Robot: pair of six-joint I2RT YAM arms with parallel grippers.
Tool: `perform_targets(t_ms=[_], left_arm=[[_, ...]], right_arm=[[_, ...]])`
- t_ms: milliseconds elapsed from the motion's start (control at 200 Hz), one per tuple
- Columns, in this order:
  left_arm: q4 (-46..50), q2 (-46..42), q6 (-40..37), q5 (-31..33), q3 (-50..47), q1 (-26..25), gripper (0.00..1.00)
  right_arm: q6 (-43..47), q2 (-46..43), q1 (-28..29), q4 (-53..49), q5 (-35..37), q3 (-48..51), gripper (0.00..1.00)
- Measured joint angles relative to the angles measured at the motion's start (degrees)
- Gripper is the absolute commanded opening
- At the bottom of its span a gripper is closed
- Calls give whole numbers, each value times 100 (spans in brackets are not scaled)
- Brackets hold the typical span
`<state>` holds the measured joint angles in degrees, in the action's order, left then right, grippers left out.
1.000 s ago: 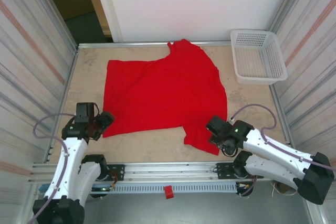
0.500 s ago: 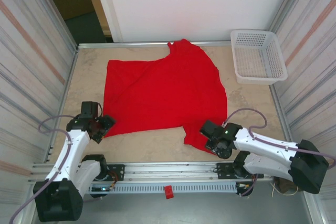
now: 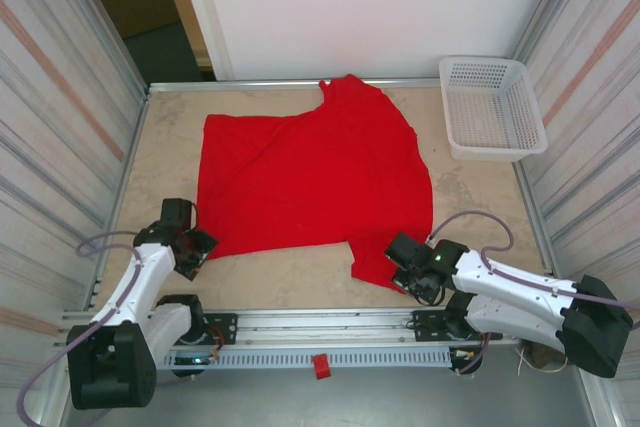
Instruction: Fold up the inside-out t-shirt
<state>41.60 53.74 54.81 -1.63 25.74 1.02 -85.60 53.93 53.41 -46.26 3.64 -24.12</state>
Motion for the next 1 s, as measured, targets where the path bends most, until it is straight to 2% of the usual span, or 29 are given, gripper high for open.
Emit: perform_targets(t_ms=[175,331,561,782,997], left_arm=[[-120,44,146,79,-105,0,57],[-208,260,227,136,-160,57,47],[96,616,92,326,-11,153,0],[-426,501,-149,343,22,157,0],[-105,-636,-232,339,22,157,0]], right_arm=[[0,-11,0,-4,0,0,0],[0,-118,-2,-26,17,2,0],[0,-382,-2,-184,94,2,0],[-59,-728,0,-487,142,-33,0],[-101,-1373,2,-1051,258,-466,0]])
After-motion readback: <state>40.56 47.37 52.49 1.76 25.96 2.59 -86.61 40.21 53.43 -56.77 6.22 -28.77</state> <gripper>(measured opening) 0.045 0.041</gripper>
